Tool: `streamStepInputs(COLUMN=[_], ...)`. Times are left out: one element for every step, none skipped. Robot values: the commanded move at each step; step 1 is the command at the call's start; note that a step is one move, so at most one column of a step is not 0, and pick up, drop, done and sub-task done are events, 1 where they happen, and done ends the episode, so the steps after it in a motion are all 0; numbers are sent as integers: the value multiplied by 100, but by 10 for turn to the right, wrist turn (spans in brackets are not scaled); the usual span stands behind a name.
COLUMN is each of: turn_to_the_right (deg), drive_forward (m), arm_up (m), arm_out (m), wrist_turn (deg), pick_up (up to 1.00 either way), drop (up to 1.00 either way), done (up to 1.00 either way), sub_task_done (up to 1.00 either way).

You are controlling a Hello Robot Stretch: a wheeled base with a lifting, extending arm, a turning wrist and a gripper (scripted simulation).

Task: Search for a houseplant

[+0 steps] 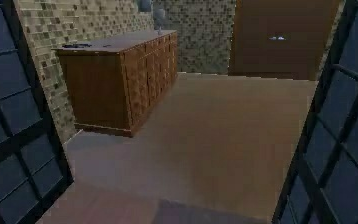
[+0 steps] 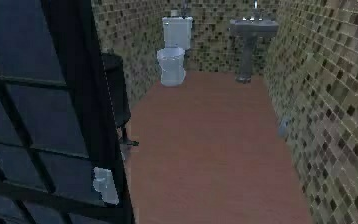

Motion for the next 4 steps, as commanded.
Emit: streamStepInputs(turn_to_the_right=[0, 0, 360, 0], drive_forward=[100, 65, 0, 5], arm_up=[0, 0, 0, 0], arm_out=[0, 0, 0, 0], wrist_turn=[0, 0, 0, 0], pick_up=[0, 0, 0, 0], drop=[0, 0, 0, 0], done=[0, 0, 0, 0], sub_task_done=[0, 0, 0, 0])
